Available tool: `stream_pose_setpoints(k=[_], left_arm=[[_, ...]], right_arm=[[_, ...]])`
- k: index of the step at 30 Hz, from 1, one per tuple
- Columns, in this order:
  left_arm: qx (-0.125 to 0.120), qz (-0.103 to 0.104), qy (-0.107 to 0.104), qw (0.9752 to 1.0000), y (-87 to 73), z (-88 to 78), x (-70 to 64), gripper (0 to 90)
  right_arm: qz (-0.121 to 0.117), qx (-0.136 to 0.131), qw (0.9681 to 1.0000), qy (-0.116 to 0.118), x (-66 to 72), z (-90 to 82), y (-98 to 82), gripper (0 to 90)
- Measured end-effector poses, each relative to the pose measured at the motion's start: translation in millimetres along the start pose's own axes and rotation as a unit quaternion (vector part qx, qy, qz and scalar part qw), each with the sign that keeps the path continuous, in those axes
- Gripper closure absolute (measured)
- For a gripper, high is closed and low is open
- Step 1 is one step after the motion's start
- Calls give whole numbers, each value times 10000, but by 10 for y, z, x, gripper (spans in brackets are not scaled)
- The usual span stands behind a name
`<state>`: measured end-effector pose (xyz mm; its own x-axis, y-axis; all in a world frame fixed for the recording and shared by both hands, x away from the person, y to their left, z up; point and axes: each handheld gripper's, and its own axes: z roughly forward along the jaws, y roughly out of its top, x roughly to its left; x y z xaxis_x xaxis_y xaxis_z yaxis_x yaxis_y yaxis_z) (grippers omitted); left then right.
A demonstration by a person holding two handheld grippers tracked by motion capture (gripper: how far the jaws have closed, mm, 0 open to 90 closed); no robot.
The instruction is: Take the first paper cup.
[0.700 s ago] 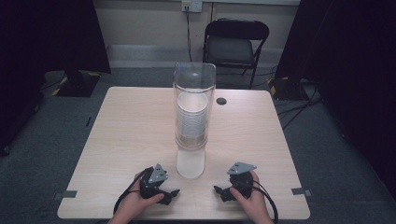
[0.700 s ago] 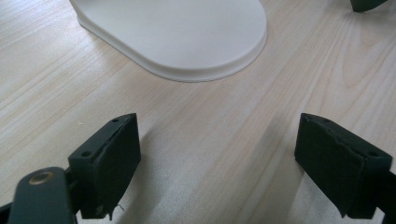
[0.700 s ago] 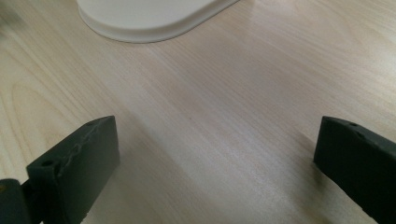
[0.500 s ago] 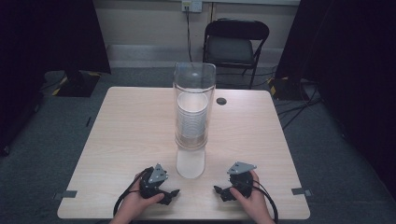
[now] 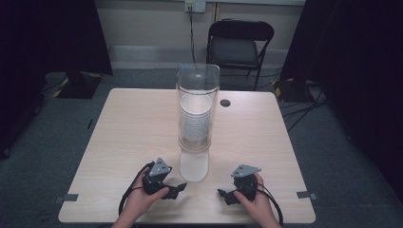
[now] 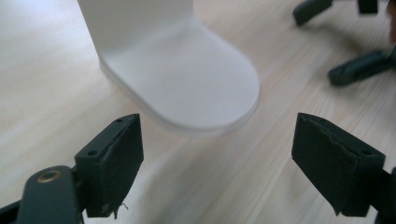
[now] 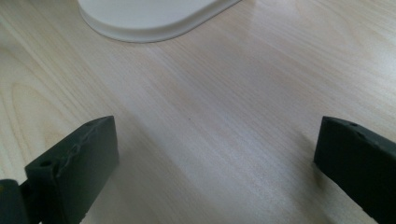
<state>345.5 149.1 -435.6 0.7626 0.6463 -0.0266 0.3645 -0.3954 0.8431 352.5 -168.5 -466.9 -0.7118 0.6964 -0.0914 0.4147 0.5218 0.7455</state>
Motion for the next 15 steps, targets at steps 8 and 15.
stream_pose_setpoints(k=[8,15], left_arm=[[-288,-126,10,9995,282,-33,24,157],[-435,-150,42,9989,521,-32,52,158]], right_arm=[[-5,4,10000,-7,0,1,1,0],[-12,3,10000,-6,-1,1,1,0]])
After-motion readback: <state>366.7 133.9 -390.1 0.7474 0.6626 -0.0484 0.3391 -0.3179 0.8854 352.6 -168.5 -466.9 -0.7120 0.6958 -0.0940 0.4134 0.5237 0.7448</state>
